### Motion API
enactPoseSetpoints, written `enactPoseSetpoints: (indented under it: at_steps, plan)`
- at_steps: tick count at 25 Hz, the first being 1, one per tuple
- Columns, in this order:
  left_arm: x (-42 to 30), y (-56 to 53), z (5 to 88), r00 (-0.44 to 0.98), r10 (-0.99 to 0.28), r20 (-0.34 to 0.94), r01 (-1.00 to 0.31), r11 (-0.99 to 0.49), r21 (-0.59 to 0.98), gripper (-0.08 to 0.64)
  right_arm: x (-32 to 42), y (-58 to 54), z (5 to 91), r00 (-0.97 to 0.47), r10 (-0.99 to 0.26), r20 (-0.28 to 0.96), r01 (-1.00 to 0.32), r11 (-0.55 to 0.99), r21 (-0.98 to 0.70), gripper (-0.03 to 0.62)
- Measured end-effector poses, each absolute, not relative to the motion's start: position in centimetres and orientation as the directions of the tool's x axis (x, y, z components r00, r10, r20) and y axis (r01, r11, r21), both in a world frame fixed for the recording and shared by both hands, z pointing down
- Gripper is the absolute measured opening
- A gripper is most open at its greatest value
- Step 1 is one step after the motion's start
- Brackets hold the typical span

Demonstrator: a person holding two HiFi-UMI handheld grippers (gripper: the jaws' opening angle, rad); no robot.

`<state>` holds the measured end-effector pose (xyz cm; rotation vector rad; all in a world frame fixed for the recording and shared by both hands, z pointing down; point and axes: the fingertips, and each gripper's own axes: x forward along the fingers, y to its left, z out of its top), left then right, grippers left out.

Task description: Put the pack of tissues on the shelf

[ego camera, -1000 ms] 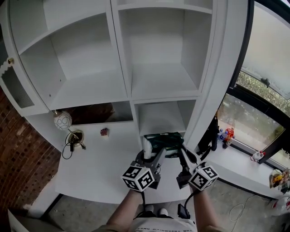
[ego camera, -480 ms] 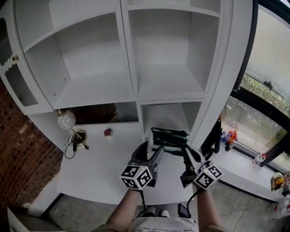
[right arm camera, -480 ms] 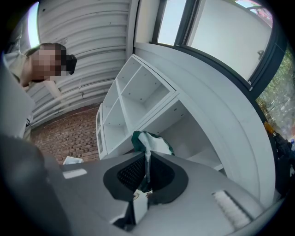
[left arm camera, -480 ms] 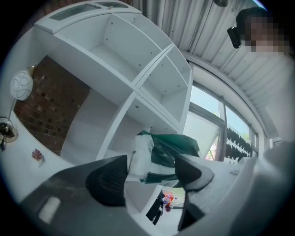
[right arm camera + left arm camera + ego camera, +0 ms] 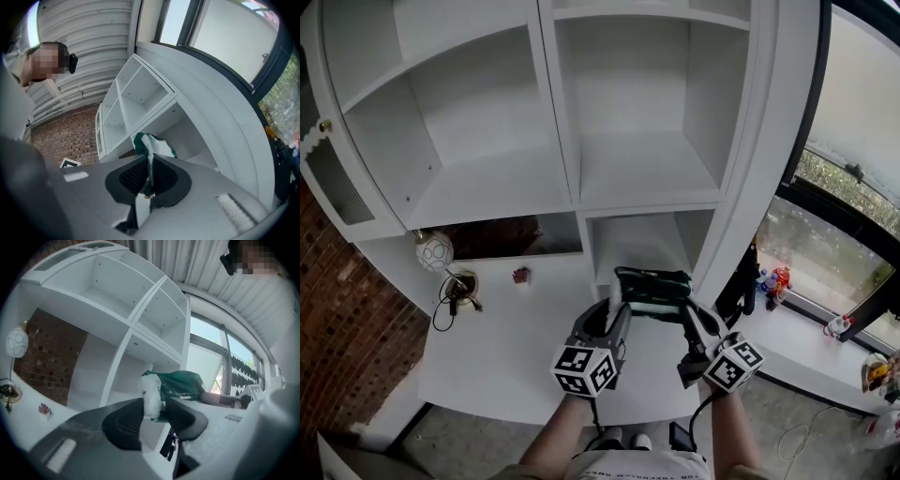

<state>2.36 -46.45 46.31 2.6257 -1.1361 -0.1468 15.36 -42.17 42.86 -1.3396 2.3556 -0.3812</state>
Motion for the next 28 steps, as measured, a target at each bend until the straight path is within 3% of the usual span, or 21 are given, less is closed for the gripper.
enactPoseSetpoints:
  at_steps: [10,28]
  plan:
    - [3.4,-48.6,46.4,0.630,-0.771,0.088,-0.774,-0.617,0.139,0.102,16.3,-45.7,44.6,-0.351,-0.935,-0.056,-0.894,0.352,-0.276,0.006]
    - [4.4,-57.0,46.4,0.523,-0.845,0.111,-0.850,-0.508,0.136,0.095,17.1,-55.4,44.3,-0.177,-0.984,0.017,-0.981,0.175,-0.086,0.008]
